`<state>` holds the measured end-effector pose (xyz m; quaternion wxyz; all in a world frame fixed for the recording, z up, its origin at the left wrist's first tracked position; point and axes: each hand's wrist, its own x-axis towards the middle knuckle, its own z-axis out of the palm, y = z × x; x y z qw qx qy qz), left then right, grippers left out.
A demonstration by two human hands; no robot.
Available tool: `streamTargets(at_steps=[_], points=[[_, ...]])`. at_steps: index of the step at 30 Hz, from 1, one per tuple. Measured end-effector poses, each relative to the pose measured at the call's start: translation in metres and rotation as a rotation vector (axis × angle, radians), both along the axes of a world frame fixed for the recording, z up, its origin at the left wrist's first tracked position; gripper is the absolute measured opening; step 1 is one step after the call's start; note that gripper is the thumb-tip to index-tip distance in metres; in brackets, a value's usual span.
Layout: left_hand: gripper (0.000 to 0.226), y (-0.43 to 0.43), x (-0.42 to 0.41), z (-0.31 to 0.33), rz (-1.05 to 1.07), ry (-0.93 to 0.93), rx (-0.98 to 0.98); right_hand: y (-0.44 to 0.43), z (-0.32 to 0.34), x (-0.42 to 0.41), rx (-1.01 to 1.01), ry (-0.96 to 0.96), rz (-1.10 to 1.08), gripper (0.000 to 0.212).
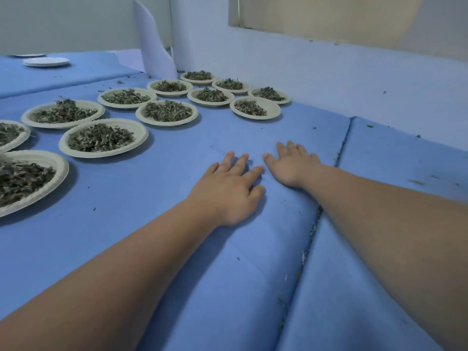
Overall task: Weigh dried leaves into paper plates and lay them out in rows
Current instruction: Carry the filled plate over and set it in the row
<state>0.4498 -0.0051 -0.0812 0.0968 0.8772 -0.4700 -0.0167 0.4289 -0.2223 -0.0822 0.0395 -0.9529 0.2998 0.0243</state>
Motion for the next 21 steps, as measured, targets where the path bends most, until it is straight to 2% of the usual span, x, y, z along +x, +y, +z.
streamTargets(at_steps=[9, 13, 17, 21], points=[[0.063, 0.025, -0.061, 0.005, 0.047, -0.016, 0.119, 0.029, 0.007, -0.114, -0.019, 0.084, 0.131, 0.085], [0.061, 0.049, -0.101, 0.008, 0.045, 0.031, 0.128, 0.035, 0.009, -0.162, 0.006, 0.005, 0.217, 0.081], [0.059, 0.056, -0.142, 0.014, 0.092, 0.137, -0.031, 0.042, 0.017, -0.209, -0.039, -0.181, 0.245, 0.077], [0.057, 0.026, -0.187, 0.031, 0.042, 0.14, -0.165, 0.049, 0.04, -0.248, -0.005, -0.237, 0.277, 0.073]])
